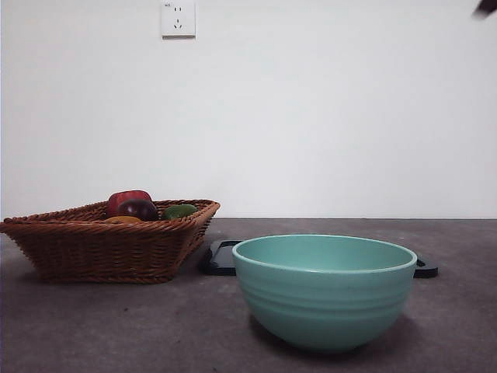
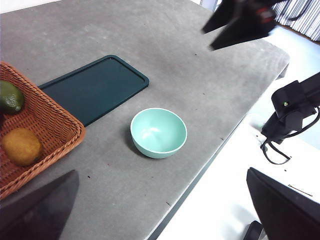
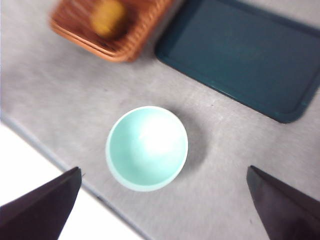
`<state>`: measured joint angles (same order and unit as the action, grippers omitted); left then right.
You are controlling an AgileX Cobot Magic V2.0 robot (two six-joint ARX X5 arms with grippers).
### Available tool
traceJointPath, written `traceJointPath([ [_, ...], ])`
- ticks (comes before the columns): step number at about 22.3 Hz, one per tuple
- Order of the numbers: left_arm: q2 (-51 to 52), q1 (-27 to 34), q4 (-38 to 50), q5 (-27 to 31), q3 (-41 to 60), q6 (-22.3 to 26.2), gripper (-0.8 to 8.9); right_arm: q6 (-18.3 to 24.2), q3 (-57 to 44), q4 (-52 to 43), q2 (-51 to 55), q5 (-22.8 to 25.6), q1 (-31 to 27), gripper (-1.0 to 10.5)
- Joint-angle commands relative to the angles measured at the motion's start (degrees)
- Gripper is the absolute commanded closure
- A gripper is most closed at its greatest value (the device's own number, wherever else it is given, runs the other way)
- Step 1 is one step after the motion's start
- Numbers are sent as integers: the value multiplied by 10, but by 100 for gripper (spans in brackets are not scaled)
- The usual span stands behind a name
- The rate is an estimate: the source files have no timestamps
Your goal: Pick up the wifruite, put it on the bowl, pick up the plate, put it on desk
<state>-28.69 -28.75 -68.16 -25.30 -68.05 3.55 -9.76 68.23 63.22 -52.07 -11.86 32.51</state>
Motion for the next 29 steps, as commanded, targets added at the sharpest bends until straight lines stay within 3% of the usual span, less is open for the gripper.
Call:
traceJointPath([
  [1, -1, -3, 5, -1, -6, 4, 215, -3, 9, 15, 64, 1, 3, 340],
  [9, -1, -3, 6, -1, -6, 5, 215, -19, 9, 98, 231, 1, 3, 340],
  [21, -1, -3, 5, -1, -5, 5, 240, -17, 9, 101, 260, 1, 3, 359],
  [23, -1, -3, 6, -1, -6, 4, 419, -18, 9, 101, 260, 1, 3, 572],
  [25, -1, -3, 5, -1, -5, 3, 794, -18, 9, 101, 260, 1, 3, 962],
  [29, -1, -3, 6, -1, -6, 1, 786, -17, 9, 90, 260, -2, 3, 924],
])
